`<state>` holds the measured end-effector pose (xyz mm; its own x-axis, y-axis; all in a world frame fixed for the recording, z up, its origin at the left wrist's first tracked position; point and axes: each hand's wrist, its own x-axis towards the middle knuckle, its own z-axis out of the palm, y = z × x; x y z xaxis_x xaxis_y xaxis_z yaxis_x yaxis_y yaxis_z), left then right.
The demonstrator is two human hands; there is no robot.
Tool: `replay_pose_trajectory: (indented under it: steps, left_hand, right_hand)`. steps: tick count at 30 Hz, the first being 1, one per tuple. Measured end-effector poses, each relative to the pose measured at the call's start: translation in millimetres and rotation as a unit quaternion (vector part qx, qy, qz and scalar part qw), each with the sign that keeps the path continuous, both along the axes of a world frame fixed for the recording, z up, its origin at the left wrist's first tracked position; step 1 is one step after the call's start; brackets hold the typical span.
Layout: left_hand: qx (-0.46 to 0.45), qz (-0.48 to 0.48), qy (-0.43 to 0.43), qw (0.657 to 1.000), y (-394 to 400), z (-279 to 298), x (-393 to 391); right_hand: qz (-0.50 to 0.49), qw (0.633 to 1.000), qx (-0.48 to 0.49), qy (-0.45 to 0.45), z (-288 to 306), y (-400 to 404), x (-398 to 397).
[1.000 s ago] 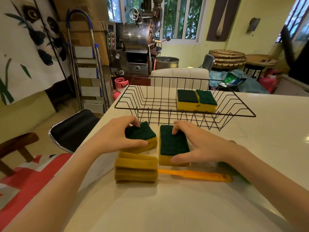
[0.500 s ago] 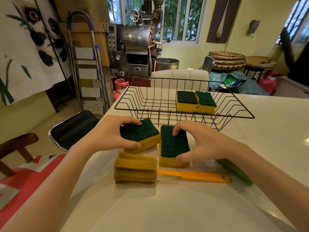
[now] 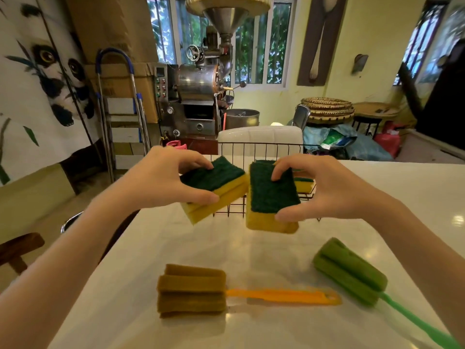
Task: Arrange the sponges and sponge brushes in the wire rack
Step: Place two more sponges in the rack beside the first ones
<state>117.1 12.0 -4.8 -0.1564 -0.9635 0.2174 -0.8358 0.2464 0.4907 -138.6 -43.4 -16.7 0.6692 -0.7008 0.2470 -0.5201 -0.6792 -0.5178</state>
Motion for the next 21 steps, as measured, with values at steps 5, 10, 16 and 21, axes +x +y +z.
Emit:
replay_pose_trajectory:
  steps: [5, 10, 16, 21]
  left_hand:
    - [-0.013, 0.029, 0.001, 1.0, -39.1, 13.2, 0.2]
    - [-0.027, 0.085, 0.014, 0.996, -88.5, 2.5, -0.4]
    - [0.005, 0.115, -0.035, 0.993, -139.0, -18.0, -6.8]
    - [0.036, 0.127, -0.108, 0.985, -169.4, -37.8, -7.8]
  right_hand:
    - [-0.019, 1.0, -0.009, -0.007, 17.7, -34.3, 4.7]
    - [-0.047, 0.997, -0.059, 0.022, 22.2, -75.6, 15.9]
    - [-0.049, 0.993, -0.06, 0.091, 12.8, -125.0, 40.4]
    - [-0.038, 0.993, -0.031, 0.103, -1.8, -153.1, 67.1]
